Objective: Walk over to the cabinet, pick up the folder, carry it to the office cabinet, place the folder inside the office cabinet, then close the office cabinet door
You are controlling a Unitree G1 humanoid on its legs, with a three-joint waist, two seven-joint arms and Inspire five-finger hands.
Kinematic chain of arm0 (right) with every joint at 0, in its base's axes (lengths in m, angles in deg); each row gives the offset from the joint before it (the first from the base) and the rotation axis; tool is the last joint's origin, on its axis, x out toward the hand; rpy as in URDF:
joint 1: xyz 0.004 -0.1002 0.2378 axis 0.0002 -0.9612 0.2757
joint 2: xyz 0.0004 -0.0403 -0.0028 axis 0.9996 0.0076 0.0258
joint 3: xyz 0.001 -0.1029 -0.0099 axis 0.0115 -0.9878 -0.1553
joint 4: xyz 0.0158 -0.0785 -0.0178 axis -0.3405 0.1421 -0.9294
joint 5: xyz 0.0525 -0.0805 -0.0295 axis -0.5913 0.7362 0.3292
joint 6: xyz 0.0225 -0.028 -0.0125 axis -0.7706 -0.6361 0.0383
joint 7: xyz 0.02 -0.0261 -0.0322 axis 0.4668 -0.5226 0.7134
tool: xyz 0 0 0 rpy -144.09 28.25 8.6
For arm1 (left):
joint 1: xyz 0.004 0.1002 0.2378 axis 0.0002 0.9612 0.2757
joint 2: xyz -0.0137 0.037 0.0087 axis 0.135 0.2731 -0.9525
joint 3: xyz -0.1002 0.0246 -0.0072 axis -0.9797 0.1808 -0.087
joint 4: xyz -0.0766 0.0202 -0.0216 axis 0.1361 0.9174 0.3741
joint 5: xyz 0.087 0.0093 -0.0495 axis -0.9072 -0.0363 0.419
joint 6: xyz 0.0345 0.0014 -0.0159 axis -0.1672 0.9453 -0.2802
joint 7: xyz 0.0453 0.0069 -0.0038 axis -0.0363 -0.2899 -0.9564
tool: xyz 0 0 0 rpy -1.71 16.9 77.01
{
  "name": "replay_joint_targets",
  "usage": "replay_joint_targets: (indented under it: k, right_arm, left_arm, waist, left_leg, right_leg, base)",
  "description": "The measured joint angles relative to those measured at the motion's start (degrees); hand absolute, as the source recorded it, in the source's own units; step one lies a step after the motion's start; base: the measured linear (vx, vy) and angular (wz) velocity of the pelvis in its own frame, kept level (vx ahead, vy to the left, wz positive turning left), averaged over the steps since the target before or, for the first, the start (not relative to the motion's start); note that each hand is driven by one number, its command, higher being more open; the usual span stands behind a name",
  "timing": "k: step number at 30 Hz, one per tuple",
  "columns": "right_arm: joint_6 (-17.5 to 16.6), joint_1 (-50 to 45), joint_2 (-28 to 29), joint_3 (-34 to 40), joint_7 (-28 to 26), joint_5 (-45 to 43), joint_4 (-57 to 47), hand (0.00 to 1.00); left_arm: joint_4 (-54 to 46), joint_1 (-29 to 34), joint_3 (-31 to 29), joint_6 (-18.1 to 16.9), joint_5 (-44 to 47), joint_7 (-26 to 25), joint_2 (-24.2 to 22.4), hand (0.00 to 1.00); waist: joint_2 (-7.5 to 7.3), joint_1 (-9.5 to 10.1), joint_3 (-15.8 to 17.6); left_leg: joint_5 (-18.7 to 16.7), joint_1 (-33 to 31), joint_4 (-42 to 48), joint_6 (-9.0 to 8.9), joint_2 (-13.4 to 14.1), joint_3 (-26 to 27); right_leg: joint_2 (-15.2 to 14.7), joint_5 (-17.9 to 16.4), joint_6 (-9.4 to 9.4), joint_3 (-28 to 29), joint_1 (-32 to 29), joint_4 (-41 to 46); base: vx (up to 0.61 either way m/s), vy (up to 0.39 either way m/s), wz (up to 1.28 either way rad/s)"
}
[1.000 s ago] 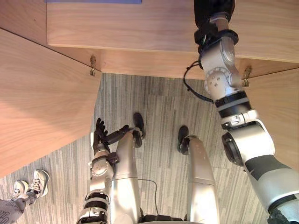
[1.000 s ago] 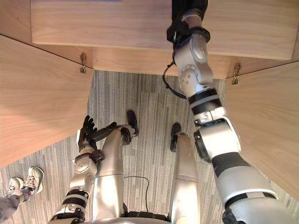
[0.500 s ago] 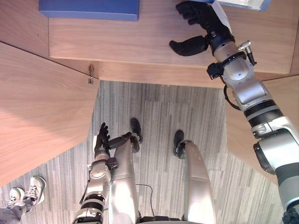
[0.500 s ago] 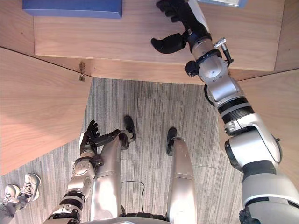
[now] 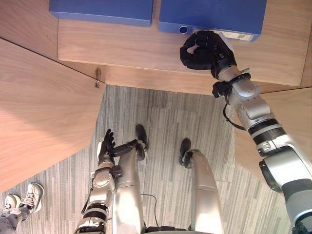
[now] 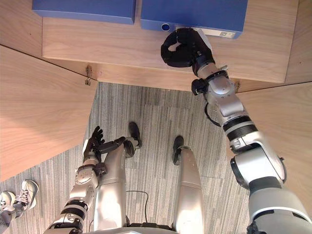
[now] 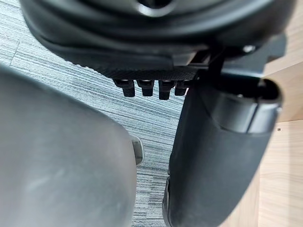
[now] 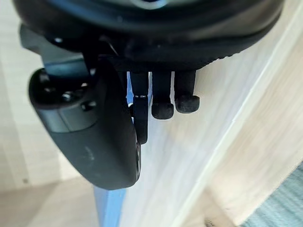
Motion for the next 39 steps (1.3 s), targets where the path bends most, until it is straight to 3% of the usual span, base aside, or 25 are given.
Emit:
replay_joint_targets:
  k: [7, 17, 19, 22, 24, 25, 28, 32, 33, 35, 38, 39]
  right_arm:
    - [0.1, 3.9, 8.4, 6.9, 9.7, 7.2, 4.4, 0.00]
    - [-0.1, 3.2, 9.7, 11.8, 12.2, 2.0, 2.3, 0.00]
    - [-0.2, -1.3, 9.5, 14.9, 13.3, 1.5, -4.2, 0.00]
    - [-2.6, -15.1, 9.7, 18.7, 13.2, 0.9, -18.8, 0.00]
    - [-3.7, -26.4, 12.4, 19.7, 12.8, 1.0, -25.9, 0.00]
    - [-4.1, -33.3, 15.2, 19.8, 12.7, 1.8, -29.6, 0.00]
    - [-5.4, -48.1, 21.1, 18.9, 12.0, 7.8, -35.2, 0.00]
    - [-5.6, -61.7, 25.9, 17.5, 10.9, 14.4, -34.9, 0.00]
    - [-5.6, -64.0, 27.3, 17.5, 10.3, 16.0, -33.4, 1.00]
    - [-5.6, -67.4, 28.7, 17.8, 9.6, 18.7, -25.5, 1.00]
    - [-4.3, -66.5, 29.0, 20.9, 9.5, 22.0, -8.3, 1.00]
    - [-1.6, -66.3, 29.1, 28.1, 9.6, 23.1, 5.1, 1.00]
  left_arm:
    - [-0.9, -0.2, -1.7, 0.0, 0.7, -1.5, -1.0, 1.00]
    - [-4.3, -0.3, -2.8, -0.4, 2.9, -3.6, -3.2, 1.00]
    - [-5.0, -0.1, -2.7, -0.4, 2.9, -3.6, -3.5, 1.00]
    - [-4.8, 0.1, -2.6, 0.1, 2.9, -3.5, -3.8, 1.00]
    - [-4.8, 1.4, -2.4, 0.6, 2.8, -3.3, -4.5, 1.00]
    - [-4.8, 2.5, -2.2, 0.9, 2.5, -3.2, -5.3, 1.00]
    - [-4.6, 5.5, -1.5, 1.0, 1.5, -2.5, -5.5, 1.00]
    - [-2.2, 8.5, 0.7, 1.8, 0.0, -2.2, -5.2, 1.00]
    - [-2.0, 9.8, 0.8, 1.8, -0.2, -2.2, -5.1, 1.00]
    - [1.6, 11.2, 1.3, 1.8, -0.5, -2.0, -4.2, 1.00]
    - [6.8, 11.5, 2.0, 2.3, -0.7, -0.8, -2.6, 1.00]
    - [8.4, 14.2, 1.7, 2.9, -2.0, -0.1, -1.6, 1.00]
  waist:
    - [0.05, 0.20, 0.0]
    - [0.12, 0.51, -0.1]
    - [0.12, 0.56, -0.1]
    - [0.11, 0.25, -0.1]
    - [0.10, -0.37, -0.1]
    - [0.08, -0.80, 0.0]
    - [0.04, -1.95, -0.1]
    - [-0.41, -2.73, -0.3]
    - [-0.88, -3.04, -0.7]
    - [-2.19, -3.96, -3.9]
    - [-3.41, -5.61, -7.0]
    - [-3.47, -6.01, -10.3]
  left_leg:
    - [0.1, -0.6, 0.0, 0.10, 0.0, -0.5]
    - [1.5, -2.3, -0.2, 0.74, -0.8, -1.1]
    - [1.6, -2.2, 0.1, 0.80, -0.9, -1.1]
    - [1.4, -0.6, 0.3, 1.03, -0.9, -1.3]
    - [0.9, 3.3, -0.6, 0.88, -0.8, -1.0]
    - [-0.5, 6.3, -1.1, -0.07, -0.5, -0.7]
    - [-1.7, 13.6, -2.8, -0.36, 0.7, 1.0]
    - [-1.7, 25.0, -8.4, -0.45, 1.2, 5.0]
    - [-1.7, 27.8, -10.1, -0.60, 1.3, 5.9]
    - [-0.7, 32.5, -14.8, -1.47, 0.8, 7.2]
    - [2.0, 38.3, -21.6, -1.17, -0.8, 7.8]
    - [4.6, 46.2, -30.3, -1.11, -3.2, 10.8]
  right_leg:
    - [0.2, 0.0, 0.00, -0.5, -0.2, -0.5]
    - [-0.5, 0.5, -0.11, -1.0, -2.0, 0.8]
    - [-0.5, 0.5, 0.01, -1.1, -1.7, 0.8]
    - [-0.6, 0.5, 0.03, -1.3, 0.5, 0.2]
    - [-0.5, 0.5, 0.06, -1.4, 4.5, -1.2]
    - [-0.3, 0.5, 0.07, -1.5, 7.6, -2.6]
    - [-0.3, 1.1, 0.40, -1.9, 14.9, -6.5]
    - [0.3, 4.0, 1.17, -0.7, 25.1, -14.4]
    - [0.6, 4.6, 1.22, -0.1, 27.4, -16.6]
    - [1.2, 6.6, 1.28, 0.7, 31.8, -22.4]
    - [1.4, 9.6, 1.56, 0.5, 38.4, -30.9]
    - [1.0, 13.1, 2.20, 2.2, 45.2, -39.7]
  base:
    - [0.00, -0.026, 0.00]
    - [-0.05, -0.032, 0.05]
    - [-0.02, -0.013, 0.01]
    - [0.00, -0.011, 0.00]
    - [0.01, -0.047, -0.03]
    - [0.00, -0.047, -0.10]
    - [0.00, -0.006, -0.27]
    - [0.07, 0.046, -0.41]
    - [0.11, 0.019, -0.41]
    - [0.14, 0.004, -0.27]
    - [0.23, -0.008, -0.08]
    - [0.31, 0.000, -0.52]
